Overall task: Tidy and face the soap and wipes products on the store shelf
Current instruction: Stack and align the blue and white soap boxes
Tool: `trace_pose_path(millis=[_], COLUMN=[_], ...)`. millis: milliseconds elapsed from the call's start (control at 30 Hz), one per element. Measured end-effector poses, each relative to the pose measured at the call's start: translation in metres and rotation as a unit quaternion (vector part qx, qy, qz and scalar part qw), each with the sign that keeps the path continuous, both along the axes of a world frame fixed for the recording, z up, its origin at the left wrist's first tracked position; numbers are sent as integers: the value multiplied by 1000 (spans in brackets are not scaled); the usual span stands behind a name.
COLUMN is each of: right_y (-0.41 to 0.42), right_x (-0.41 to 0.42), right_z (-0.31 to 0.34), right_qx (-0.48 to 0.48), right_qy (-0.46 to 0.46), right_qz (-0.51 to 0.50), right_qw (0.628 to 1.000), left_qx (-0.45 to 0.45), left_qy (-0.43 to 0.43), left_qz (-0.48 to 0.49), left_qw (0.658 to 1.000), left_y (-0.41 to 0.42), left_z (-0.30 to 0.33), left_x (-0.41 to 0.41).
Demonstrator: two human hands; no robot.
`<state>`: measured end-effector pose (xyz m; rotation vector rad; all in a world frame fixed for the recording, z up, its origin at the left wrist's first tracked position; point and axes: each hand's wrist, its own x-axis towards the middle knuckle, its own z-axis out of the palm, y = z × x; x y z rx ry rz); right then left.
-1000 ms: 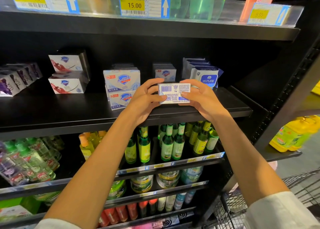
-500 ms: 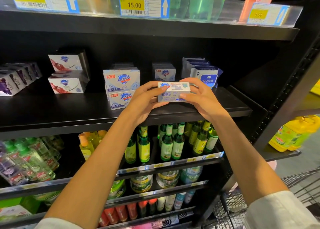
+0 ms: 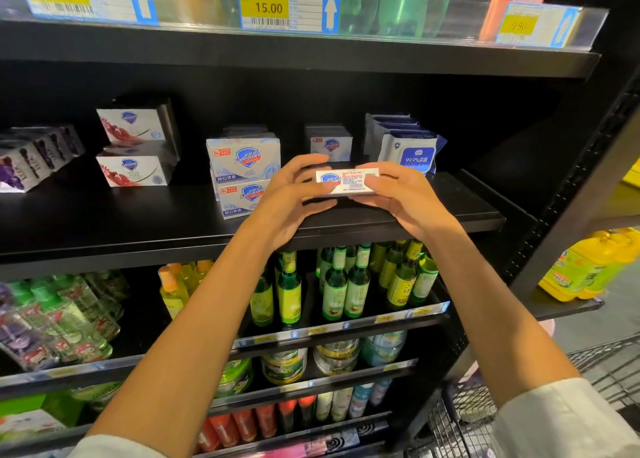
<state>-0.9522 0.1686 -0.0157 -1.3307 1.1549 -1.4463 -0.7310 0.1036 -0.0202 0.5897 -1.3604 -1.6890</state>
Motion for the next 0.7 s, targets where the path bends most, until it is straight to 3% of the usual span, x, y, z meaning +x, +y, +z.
trace_pose_path(millis=[267,700], right_y=[-2,-4], right_x=[-5,-1], right_z=[-2,1], right_qx=[-16,20], right_qy=[33,4], right_qz=[-11,-8], right_qw=[999,1000], left_qx=[65,3], left_qy=[3,4], left_qz=[14,12], left_qw=[998,1000], left_y=[-1,1], left_z=[5,3], left_x=[-5,-3])
